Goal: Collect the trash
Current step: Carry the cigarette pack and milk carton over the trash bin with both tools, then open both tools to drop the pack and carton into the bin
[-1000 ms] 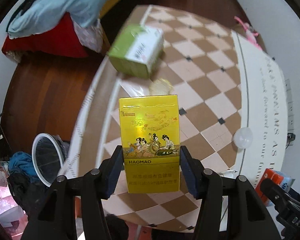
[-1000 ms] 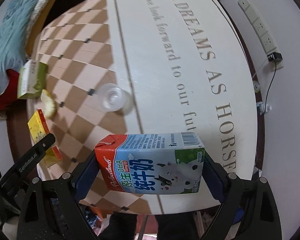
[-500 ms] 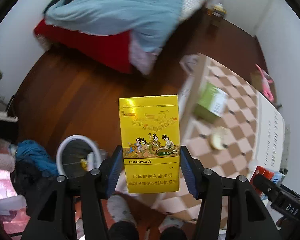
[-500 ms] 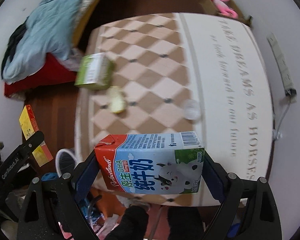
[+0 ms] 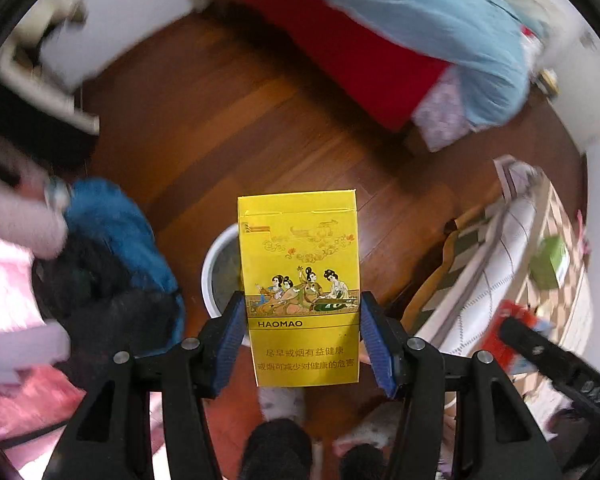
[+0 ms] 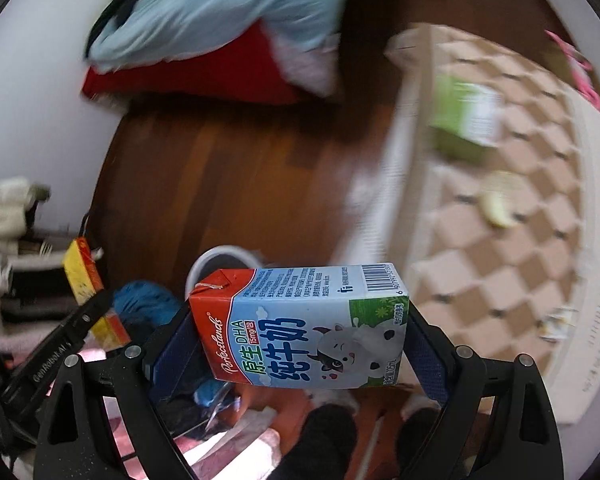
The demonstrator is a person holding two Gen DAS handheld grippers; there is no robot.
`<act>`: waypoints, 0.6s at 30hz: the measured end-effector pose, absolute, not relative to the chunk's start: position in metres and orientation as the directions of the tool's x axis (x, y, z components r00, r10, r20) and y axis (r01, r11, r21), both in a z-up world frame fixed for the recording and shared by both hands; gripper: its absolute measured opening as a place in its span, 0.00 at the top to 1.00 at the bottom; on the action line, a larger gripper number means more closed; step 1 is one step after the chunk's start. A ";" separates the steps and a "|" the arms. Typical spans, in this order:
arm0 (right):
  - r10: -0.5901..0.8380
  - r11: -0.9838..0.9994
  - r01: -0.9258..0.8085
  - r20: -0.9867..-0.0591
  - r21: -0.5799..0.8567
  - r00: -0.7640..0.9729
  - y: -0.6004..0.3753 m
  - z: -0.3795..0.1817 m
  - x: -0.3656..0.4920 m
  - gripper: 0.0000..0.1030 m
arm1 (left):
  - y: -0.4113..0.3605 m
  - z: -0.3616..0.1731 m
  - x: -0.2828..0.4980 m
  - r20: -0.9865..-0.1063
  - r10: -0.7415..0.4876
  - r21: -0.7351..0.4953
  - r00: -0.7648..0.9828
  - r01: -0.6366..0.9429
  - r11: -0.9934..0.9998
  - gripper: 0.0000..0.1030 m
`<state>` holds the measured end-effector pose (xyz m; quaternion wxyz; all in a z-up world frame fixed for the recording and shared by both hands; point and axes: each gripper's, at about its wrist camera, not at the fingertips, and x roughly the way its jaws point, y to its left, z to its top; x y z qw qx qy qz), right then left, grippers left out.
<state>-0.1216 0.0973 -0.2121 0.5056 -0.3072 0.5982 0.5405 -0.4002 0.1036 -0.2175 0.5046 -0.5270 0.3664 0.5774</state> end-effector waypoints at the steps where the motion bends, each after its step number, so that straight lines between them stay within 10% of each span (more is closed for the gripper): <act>1: 0.164 0.205 -0.919 -0.937 0.338 -0.308 0.103 -0.220 -0.141 0.08 | 0.104 -0.230 -0.411 -0.982 0.176 -0.115 0.074 -0.965 -0.234 0.49; 9: -0.018 0.156 -0.924 -0.935 0.348 -0.355 0.141 -0.329 -0.261 0.08 | 0.105 -0.353 -0.479 -0.976 0.007 -0.205 0.219 -0.903 -0.378 0.47; 12: -0.062 0.176 -0.921 -0.930 0.347 -0.362 0.151 -0.365 -0.283 0.08 | 0.103 -0.373 -0.498 -0.975 -0.004 -0.201 0.224 -0.882 -0.426 0.15; 18: -0.139 0.224 -0.908 -0.911 0.354 -0.389 0.166 -0.420 -0.303 0.07 | 0.095 -0.376 -0.525 -0.989 0.006 -0.130 0.145 -0.871 -0.474 0.12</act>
